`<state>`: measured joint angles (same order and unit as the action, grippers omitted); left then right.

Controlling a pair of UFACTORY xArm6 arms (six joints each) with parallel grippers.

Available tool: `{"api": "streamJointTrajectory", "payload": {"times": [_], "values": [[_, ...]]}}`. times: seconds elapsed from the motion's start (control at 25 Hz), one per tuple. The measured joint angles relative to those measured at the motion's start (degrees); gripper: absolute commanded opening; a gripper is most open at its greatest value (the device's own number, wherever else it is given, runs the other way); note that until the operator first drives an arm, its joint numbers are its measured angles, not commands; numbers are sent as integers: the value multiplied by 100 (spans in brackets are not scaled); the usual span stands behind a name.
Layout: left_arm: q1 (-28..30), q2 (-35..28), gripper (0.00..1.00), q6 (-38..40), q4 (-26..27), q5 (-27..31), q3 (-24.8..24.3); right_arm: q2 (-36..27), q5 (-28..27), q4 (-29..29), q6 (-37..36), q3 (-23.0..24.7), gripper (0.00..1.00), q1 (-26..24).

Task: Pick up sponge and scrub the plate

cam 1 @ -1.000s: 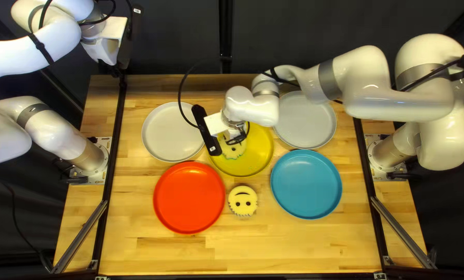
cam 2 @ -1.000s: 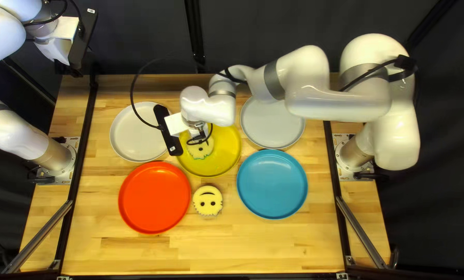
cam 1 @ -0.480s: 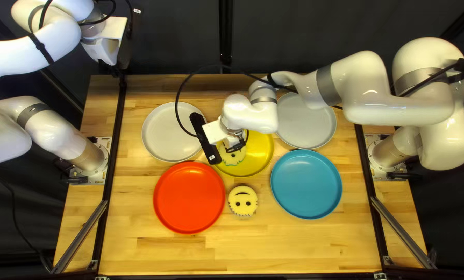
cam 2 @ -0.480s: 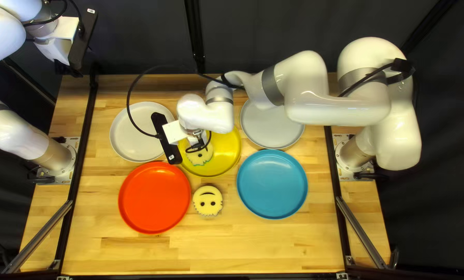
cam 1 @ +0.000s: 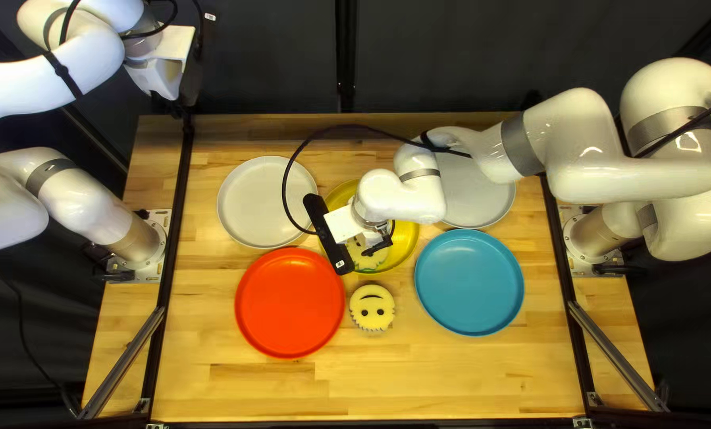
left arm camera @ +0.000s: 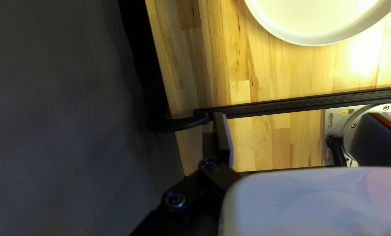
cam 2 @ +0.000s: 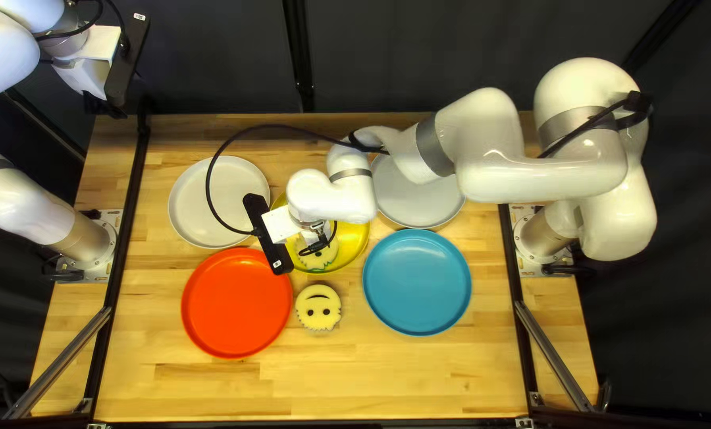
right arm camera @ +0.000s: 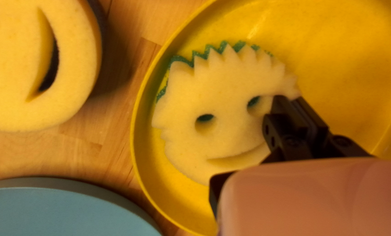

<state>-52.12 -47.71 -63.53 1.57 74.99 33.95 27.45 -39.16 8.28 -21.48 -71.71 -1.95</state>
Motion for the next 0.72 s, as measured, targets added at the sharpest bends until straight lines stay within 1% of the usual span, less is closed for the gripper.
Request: {"api": "streamJointTrajectory", "payload": {"times": [0.24, 0.4, 0.52, 0.72], "values": [[0, 0, 100, 0, 0, 0, 0, 214, -242, -116, -247, -493, 0, -257], [0, 0, 100, 0, 0, 0, 0, 290, -275, -137, -228, -627, 0, -236], [0, 0, 100, 0, 0, 0, 0, 238, -240, -116, -159, -527, 0, -167], [0, 0, 100, 0, 0, 0, 0, -40, -72, -32, 43, -32, 0, 4]]}}
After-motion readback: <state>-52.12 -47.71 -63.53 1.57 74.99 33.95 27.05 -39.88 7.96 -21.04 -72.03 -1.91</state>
